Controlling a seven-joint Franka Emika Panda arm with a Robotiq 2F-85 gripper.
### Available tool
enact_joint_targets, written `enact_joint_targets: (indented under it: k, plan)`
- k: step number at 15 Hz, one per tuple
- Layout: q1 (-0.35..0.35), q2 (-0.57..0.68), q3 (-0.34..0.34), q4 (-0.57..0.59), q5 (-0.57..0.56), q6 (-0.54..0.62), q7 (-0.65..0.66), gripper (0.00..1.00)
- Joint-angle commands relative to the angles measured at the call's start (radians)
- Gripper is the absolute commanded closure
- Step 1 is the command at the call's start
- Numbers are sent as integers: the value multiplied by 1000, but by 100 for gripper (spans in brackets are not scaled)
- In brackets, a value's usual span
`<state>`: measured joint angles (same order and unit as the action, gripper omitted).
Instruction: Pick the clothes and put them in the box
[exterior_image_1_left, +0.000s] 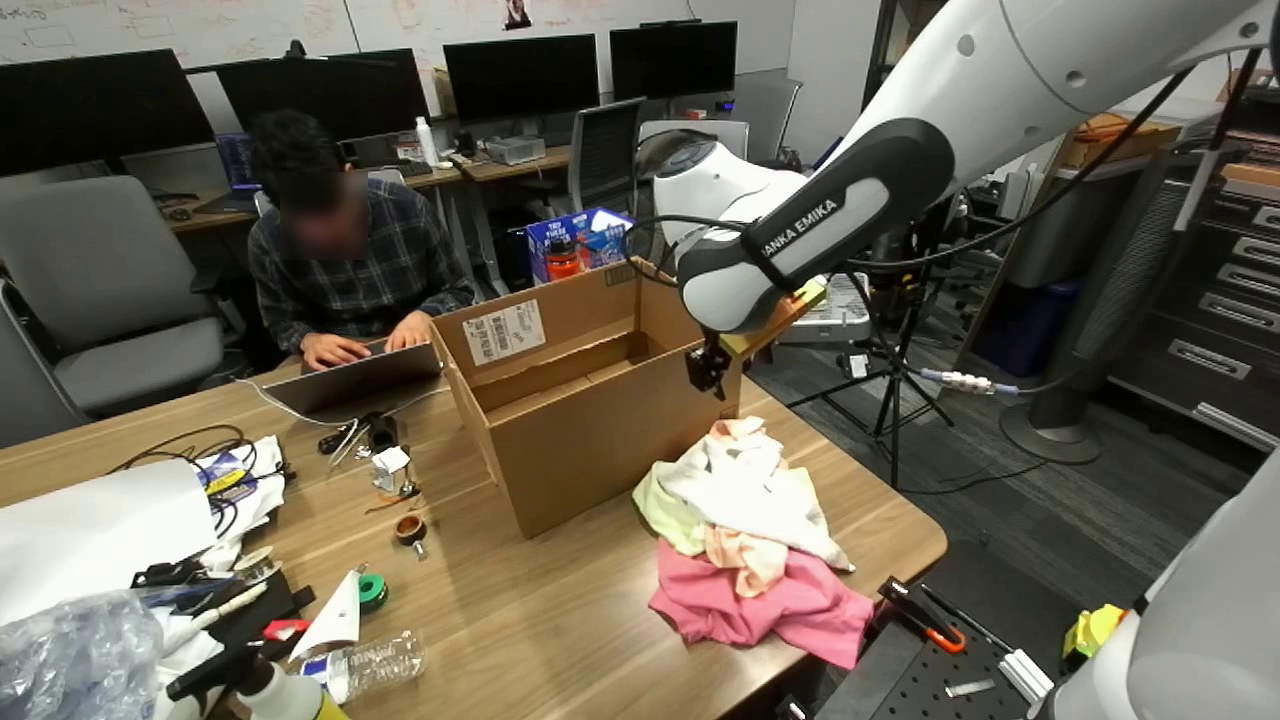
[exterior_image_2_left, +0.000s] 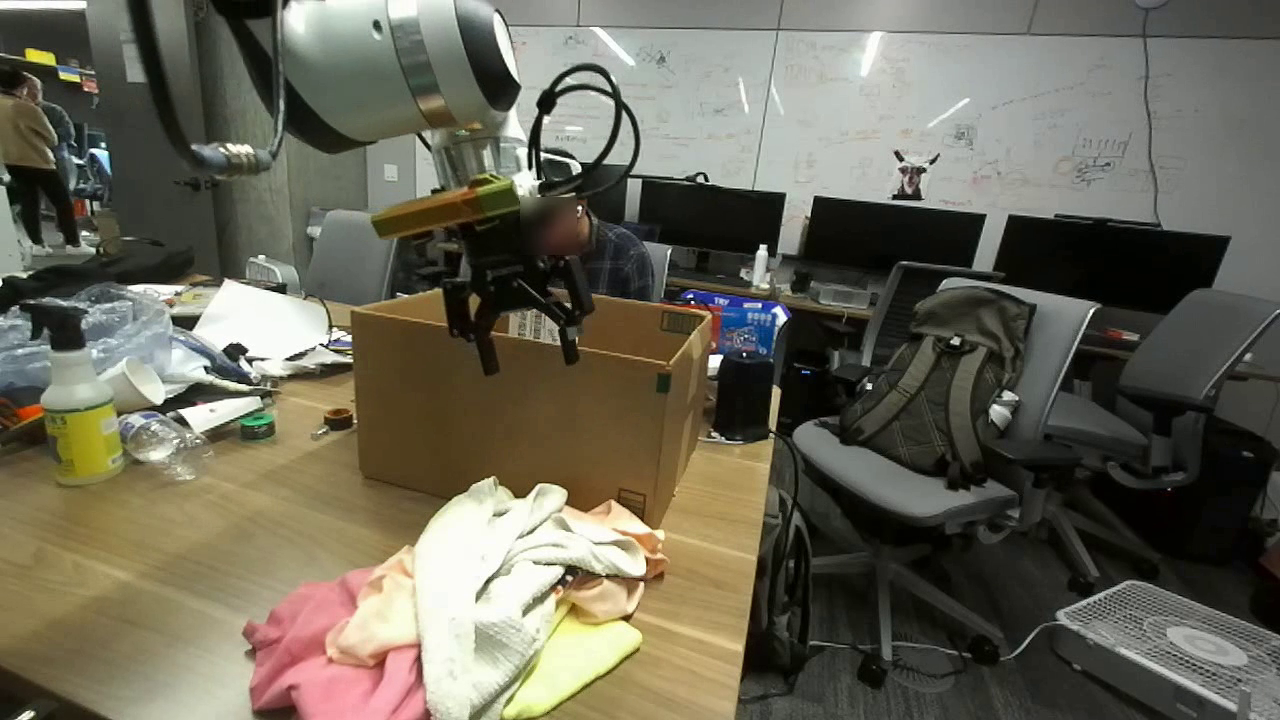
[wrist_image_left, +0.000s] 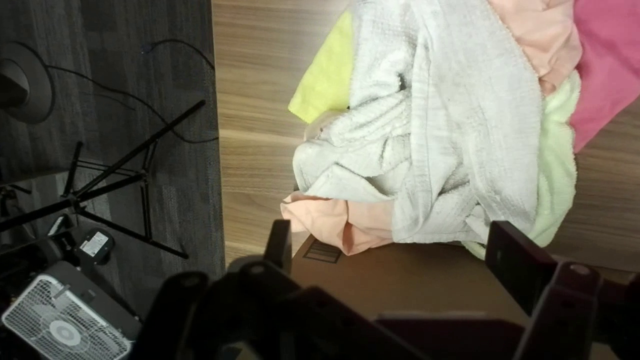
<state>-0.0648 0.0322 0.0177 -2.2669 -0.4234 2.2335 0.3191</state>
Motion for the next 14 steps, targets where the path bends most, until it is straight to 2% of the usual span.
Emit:
enact_joint_targets:
  k: [1, 7, 14]
  plan:
    - [-13, 62, -53, 72, 70, 19, -153, 0]
    - [-43, 137, -106, 125, 172, 16, -315, 0]
    - [-34, 148, -116, 76, 128, 81, -329, 0]
